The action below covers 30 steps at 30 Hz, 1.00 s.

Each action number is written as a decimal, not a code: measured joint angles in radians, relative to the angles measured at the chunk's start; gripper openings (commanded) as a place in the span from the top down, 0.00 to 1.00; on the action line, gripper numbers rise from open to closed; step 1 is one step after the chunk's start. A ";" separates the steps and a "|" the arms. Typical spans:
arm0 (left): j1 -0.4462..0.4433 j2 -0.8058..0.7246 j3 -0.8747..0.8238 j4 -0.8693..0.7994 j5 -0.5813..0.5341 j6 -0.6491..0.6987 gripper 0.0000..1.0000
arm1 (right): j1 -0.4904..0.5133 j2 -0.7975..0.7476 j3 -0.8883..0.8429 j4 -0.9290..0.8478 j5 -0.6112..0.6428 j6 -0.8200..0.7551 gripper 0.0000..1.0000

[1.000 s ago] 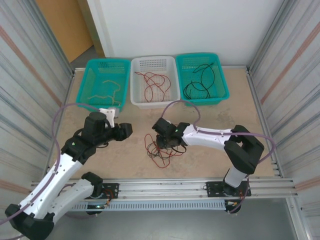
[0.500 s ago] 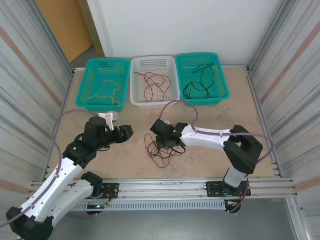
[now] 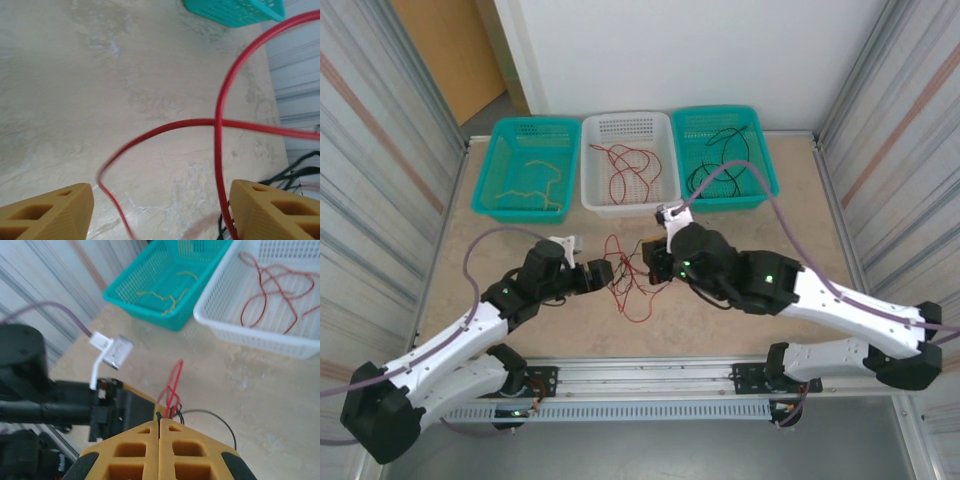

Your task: Untangle the cables

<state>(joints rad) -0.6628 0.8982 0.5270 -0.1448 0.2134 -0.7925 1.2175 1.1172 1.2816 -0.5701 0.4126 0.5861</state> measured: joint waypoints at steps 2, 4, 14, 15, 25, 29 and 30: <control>-0.020 0.010 0.000 0.043 0.004 -0.013 0.19 | -0.008 -0.019 0.000 0.000 0.004 -0.013 1.00; -0.027 0.011 -0.007 0.097 0.010 -0.029 0.17 | -0.023 -0.020 -0.002 0.001 0.006 -0.019 1.00; -0.045 0.072 -0.050 0.309 0.040 -0.091 0.09 | -0.042 -0.018 -0.042 0.023 -0.032 -0.019 1.00; -0.053 0.082 -0.051 0.331 0.041 -0.093 0.08 | -0.042 -0.018 -0.042 0.028 -0.042 -0.019 1.00; -0.071 0.160 -0.058 0.470 0.041 -0.095 0.71 | -0.042 -0.038 -0.042 0.077 -0.103 -0.019 1.00; -0.072 0.183 0.003 0.364 -0.039 -0.098 1.00 | -0.045 -0.082 -0.038 0.074 -0.091 -0.029 1.00; -0.072 0.180 0.012 0.328 -0.068 -0.106 1.00 | -0.049 -0.097 -0.033 0.071 -0.084 -0.040 1.00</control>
<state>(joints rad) -0.7349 1.0786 0.5388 0.1829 0.1459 -0.8982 1.1687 1.0203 1.2488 -0.4992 0.3286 0.5457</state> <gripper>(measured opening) 0.076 0.047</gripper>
